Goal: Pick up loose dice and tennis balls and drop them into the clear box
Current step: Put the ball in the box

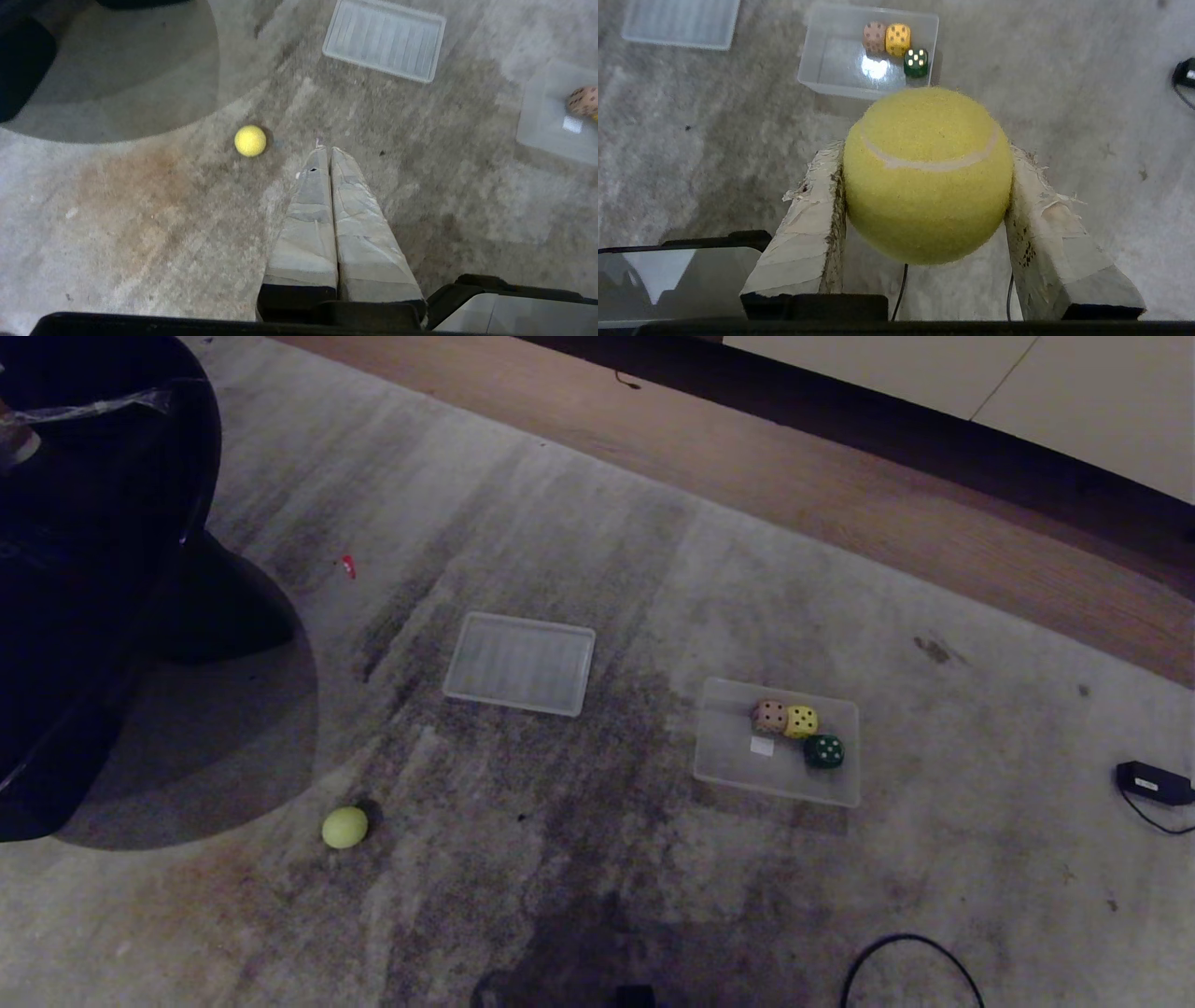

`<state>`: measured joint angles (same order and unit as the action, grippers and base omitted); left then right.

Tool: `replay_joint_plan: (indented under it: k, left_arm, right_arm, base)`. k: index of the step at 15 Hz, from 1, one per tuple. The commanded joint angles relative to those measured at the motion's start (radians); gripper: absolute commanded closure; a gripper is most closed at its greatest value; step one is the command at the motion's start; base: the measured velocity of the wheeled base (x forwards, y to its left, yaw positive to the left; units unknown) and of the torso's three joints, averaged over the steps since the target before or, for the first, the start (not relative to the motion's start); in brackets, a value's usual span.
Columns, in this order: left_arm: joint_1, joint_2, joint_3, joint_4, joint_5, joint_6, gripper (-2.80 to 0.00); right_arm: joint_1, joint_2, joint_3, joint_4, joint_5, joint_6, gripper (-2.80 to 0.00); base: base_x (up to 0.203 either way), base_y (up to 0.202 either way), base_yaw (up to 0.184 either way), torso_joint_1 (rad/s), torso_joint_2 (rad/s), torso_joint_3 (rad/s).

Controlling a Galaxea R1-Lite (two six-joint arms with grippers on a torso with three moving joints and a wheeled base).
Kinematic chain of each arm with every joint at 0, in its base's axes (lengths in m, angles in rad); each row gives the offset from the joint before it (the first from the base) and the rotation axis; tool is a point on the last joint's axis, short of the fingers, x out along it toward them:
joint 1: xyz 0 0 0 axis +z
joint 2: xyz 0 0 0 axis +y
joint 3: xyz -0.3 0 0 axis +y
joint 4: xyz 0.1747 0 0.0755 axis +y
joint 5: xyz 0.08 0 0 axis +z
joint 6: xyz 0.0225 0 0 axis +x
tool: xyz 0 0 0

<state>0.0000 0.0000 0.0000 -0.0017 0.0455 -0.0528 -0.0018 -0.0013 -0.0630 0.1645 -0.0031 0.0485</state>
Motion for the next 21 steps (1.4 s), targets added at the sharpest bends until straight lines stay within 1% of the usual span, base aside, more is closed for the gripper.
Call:
replay_joint_plan:
  k: [1,12,15,21]
  left_arm:
    - [0.0,0.002,0.002,0.0,0.0,-0.001,0.0]
    - [0.0,0.002,0.002,0.0,0.002,-0.006,0.0]
    - [0.0,0.002,0.002,-0.001,0.008,-0.029,0.0]
    - [0.0,0.002,0.002,-0.003,0.011,-0.032,0.0]
  right_arm:
    - [0.0,0.001,0.0,0.003,0.0,0.001,0.0]
    - [0.001,0.001,0.0,0.001,0.0,0.001,0.0]
    - [0.0,0.001,0.0,0.001,0.0,0.001,0.0]
    - [0.001,0.001,0.0,0.001,0.0,-0.001,0.0]
  base:
    - [0.0,0.0,0.0,0.002,0.01,-0.195]
    - [0.0,0.0,0.0,0.003,0.0,-0.195]
    - [0.0,0.0,0.0,0.004,0.0,-0.199]
    - [0.0,0.0,0.0,0.002,0.0,-0.201]
